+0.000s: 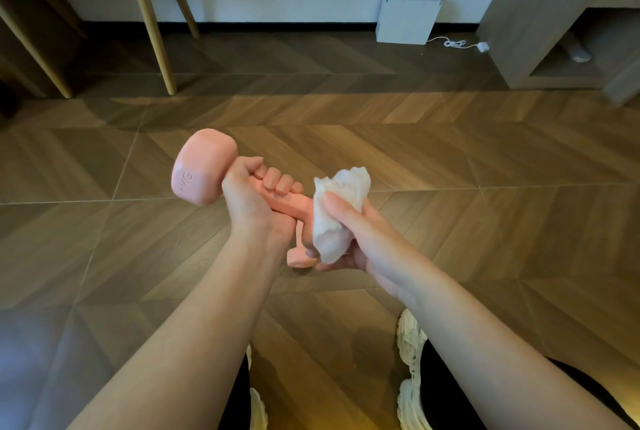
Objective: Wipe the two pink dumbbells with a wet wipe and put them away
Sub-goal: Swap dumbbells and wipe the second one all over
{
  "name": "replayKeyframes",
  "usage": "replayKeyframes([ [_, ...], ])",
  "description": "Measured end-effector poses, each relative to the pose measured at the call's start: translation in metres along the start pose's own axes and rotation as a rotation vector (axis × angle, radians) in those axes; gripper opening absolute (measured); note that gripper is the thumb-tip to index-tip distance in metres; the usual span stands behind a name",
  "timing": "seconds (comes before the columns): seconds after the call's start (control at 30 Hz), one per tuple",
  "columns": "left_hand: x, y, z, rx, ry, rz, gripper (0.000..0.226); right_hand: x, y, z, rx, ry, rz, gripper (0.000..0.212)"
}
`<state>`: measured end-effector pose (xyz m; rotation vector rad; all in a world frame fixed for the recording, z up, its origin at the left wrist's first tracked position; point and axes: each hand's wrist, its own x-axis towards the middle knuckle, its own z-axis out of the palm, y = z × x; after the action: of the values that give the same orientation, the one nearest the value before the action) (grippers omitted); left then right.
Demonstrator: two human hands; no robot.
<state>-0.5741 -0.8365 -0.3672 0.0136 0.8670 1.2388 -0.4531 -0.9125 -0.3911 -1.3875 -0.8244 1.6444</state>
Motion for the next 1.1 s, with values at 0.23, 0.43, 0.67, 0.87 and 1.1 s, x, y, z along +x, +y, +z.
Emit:
replayKeyframes([
  [0.23,0.002,0.007,-0.002,-0.044,0.007,0.019,0.035,-0.005,-0.003,-0.012,0.008,-0.128,-0.01,0.07],
  [0.43,0.002,0.002,0.001,-0.03,0.123,0.001,0.029,-0.003,-0.001,-0.001,-0.032,0.047,-0.102,0.055],
  [0.67,0.007,0.005,-0.004,-0.054,0.107,-0.011,0.032,-0.003,-0.006,-0.001,0.049,0.045,-0.151,0.023],
  [0.87,0.002,0.007,-0.002,-0.024,0.064,0.029,0.033,-0.003,-0.004,-0.004,-0.034,-0.078,-0.069,0.061],
  [1.1,0.003,0.003,0.0,0.008,0.062,0.032,0.032,-0.005,-0.007,-0.009,0.014,-0.119,-0.047,0.056],
])
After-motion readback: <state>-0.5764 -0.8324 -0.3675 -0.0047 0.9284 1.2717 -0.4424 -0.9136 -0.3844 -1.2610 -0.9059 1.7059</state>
